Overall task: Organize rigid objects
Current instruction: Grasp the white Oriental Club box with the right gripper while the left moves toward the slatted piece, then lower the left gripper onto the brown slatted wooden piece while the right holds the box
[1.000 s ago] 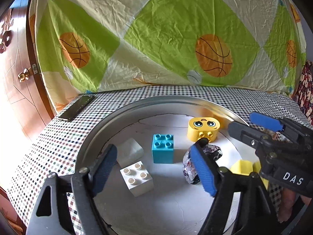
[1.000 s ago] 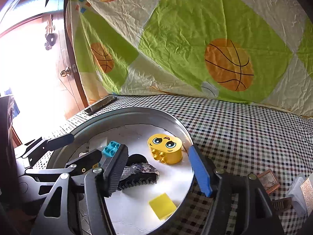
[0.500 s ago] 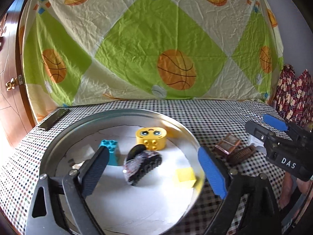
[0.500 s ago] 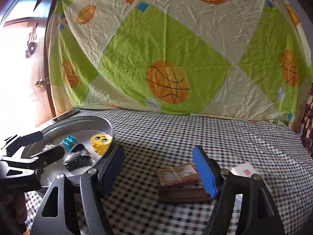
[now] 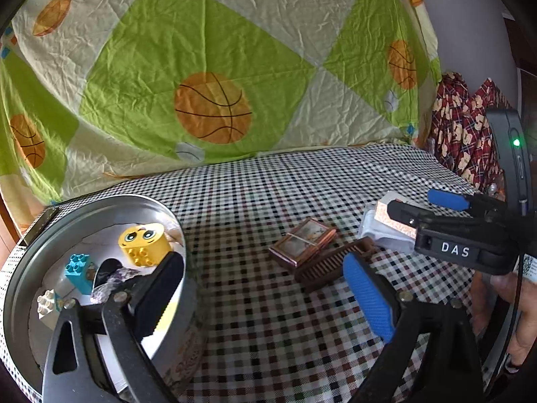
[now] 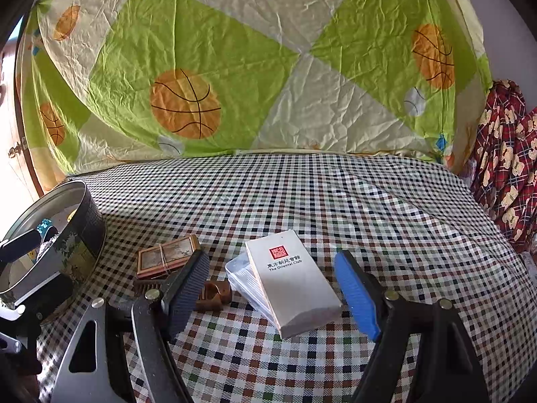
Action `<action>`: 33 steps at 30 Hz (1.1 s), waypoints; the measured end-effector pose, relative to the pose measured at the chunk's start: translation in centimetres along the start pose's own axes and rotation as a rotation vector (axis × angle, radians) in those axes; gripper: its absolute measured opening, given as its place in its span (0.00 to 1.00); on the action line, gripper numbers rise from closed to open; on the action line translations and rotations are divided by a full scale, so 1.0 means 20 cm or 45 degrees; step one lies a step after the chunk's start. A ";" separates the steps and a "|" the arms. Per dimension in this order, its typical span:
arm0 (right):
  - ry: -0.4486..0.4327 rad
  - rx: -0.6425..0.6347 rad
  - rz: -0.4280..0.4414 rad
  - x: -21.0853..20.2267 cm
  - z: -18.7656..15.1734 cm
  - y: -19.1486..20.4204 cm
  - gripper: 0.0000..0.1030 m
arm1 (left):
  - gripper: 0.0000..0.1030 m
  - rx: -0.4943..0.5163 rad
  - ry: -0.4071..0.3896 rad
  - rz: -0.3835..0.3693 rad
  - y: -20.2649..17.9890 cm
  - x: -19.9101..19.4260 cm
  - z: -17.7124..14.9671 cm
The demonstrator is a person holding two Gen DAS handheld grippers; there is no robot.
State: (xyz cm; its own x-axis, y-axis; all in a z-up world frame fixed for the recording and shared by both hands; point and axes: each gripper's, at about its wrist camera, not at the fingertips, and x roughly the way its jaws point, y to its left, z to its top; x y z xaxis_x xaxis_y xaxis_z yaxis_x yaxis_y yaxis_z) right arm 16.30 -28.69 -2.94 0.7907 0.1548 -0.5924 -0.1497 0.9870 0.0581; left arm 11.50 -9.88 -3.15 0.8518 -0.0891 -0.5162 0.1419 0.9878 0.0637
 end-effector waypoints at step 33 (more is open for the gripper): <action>0.033 0.061 -0.043 0.00 0.02 -0.06 0.43 | 0.50 0.319 0.339 -0.366 -0.37 0.34 0.01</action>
State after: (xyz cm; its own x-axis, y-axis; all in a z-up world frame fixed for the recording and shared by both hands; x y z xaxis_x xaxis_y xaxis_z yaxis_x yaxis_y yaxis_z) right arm 16.78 -29.83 -2.71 0.7792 0.1209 -0.6150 -0.0942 0.9927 0.0758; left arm 16.26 -17.84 -6.96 0.6056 -0.2867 -0.7423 0.4988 0.8636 0.0734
